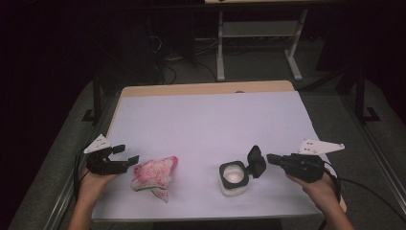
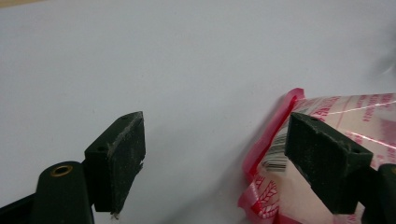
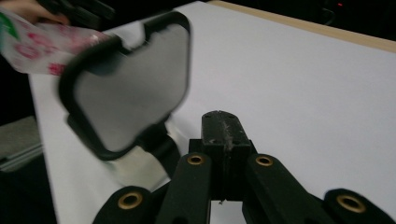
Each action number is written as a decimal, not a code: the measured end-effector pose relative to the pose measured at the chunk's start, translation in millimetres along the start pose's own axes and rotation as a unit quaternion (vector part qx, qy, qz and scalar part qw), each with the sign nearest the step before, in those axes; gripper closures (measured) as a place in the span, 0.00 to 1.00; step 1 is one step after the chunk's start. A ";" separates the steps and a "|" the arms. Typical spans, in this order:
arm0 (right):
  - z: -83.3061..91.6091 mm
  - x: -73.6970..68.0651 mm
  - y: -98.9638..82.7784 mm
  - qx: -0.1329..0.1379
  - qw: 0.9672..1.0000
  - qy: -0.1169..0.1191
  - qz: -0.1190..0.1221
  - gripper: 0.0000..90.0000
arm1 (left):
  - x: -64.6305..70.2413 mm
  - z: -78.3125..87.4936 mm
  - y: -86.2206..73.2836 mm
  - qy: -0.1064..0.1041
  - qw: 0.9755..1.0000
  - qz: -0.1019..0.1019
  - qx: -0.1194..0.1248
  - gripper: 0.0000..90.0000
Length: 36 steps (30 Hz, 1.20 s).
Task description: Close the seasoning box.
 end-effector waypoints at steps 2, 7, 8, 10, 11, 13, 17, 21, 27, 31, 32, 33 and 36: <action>-1.4 -6.3 3.3 0.002 1.000 0.012 0.006 1.00 | -1.5 -1.0 -2.8 0.000 1.000 0.000 -0.006 0.22; -6.3 -19.2 10.6 0.002 0.999 0.027 0.027 1.00 | -2.3 -5.3 -7.2 -0.006 1.000 0.002 -0.019 0.21; -7.3 -21.7 11.9 0.002 0.999 0.025 0.030 1.00 | -1.9 -5.5 -7.6 -0.005 1.000 0.001 -0.022 0.21; -8.0 -23.1 13.0 0.003 0.999 0.027 0.033 1.00 | -1.2 -5.0 -8.0 -0.005 1.000 -0.001 -0.021 0.21; -8.4 -24.2 13.3 0.006 0.999 0.026 0.033 1.00 | -1.2 -3.9 -8.3 -0.005 1.000 -0.001 -0.021 0.21; -9.6 -26.4 14.3 0.010 0.999 0.031 0.033 1.00 | -1.0 -2.4 -8.5 -0.009 1.000 0.005 -0.015 0.21; -14.6 -30.9 16.3 0.013 0.998 0.041 0.040 1.00 | 0.3 -1.6 -9.3 -0.004 1.000 0.002 -0.016 0.21; -21.3 -35.0 18.2 0.010 0.998 0.055 0.044 1.00 | 2.4 -3.1 -9.3 -0.003 1.000 -0.004 -0.019 0.21; -26.2 -34.4 18.3 0.012 0.996 0.076 0.043 1.00 | 2.0 -2.0 -7.8 -0.004 1.000 0.001 -0.017 0.21; -28.3 -34.1 18.5 0.015 0.996 0.076 0.048 1.00 | 2.5 -1.0 -7.5 -0.002 1.000 0.005 -0.014 0.21; -27.3 -33.7 18.3 0.017 0.996 0.076 0.045 1.00 | 2.1 -0.6 -7.4 -0.001 1.000 0.003 -0.014 0.21; -25.8 -32.3 18.1 0.020 0.996 0.072 0.045 1.00 | 2.5 -0.3 -7.4 -0.002 1.000 0.007 -0.012 0.21; -21.2 -26.5 16.5 0.025 0.997 0.060 0.037 1.00 | 2.4 1.3 -8.0 -0.001 1.000 0.007 -0.012 0.21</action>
Point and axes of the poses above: each handheld gripper's, and its own axes: z roughly backward along the jaws, y roughly out of its top, x roughly to its right, the point moved 1 cm from there along -z, roughly forward along the jaws, and after that the axes turned 12 degrees about -x, right-handed, at the moved point
